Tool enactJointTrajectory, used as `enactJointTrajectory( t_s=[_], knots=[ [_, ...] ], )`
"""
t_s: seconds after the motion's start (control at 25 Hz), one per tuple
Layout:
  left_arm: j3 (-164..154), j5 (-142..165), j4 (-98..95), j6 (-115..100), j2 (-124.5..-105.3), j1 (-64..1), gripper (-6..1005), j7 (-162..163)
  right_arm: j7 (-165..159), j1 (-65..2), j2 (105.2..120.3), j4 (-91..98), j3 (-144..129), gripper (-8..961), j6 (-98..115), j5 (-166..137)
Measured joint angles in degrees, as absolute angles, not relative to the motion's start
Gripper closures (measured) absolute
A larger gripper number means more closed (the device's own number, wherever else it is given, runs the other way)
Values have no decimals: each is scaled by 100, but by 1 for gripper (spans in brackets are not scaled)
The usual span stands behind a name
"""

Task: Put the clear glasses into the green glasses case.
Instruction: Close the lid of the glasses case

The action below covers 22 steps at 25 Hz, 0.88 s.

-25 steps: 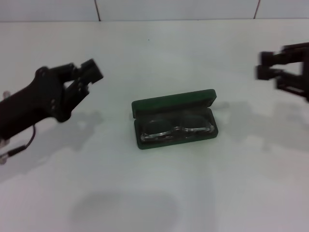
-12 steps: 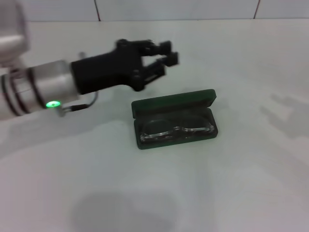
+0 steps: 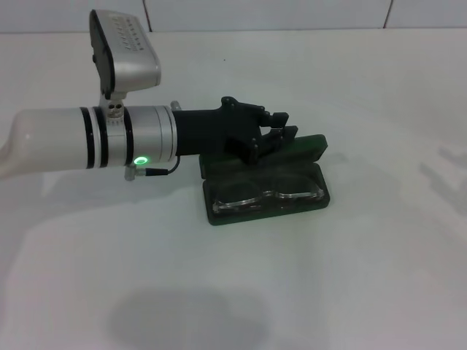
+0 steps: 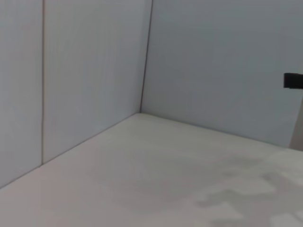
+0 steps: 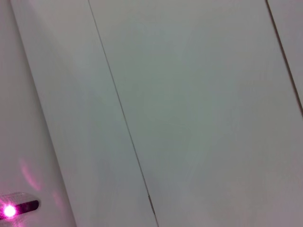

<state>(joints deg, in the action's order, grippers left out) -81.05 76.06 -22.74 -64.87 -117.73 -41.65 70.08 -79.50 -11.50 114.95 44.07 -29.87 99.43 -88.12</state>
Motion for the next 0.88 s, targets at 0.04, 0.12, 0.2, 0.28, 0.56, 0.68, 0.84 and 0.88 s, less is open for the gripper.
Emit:
enactJointTrajectory(
  t_s=[0.04, 0.12, 0.2, 0.28, 0.56, 0.68, 0.84, 0.88],
  knots=[
    [-8107, 7617, -2275, -6472, -11777, -4165, 721, 7027, -7923, -1152, 11493, 4370, -2985, 469, 9940, -8812],
    [-8105, 7622, -2276, -6472, -11778, -4150, 725, 7038, -7880, -1162, 11488, 4316, -2983, 468, 9932, -8812],
    [-8096, 7625, -2277, -6483, -11779, -4128, 741, 7044, -7843, -1174, 11487, 4256, -2981, 467, 9924, -8811],
    [-8093, 7627, -2280, -6498, -11781, -4113, 758, 7049, -7835, -1179, 11487, 4214, -2979, 467, 9923, -8811],
    [-8094, 7605, -2290, -6513, -11800, -4028, 838, 7020, -7825, -1195, 11487, 4156, -2976, 464, 9930, -8815],
    [-8095, 7599, -2292, -6497, -11802, -3994, 838, 7012, -7823, -1198, 11487, 4142, -2987, 463, 9932, -8816],
    [-8095, 7597, -2294, -6467, -11804, -3992, 837, 7012, -7770, -1222, 11490, 4028, -2984, 462, 9932, -8816],
    [-8095, 7597, -2294, -6464, -11804, -3990, 837, 7013, -7733, -1242, 11490, 3977, -2983, 461, 9932, -8816]
  ],
)
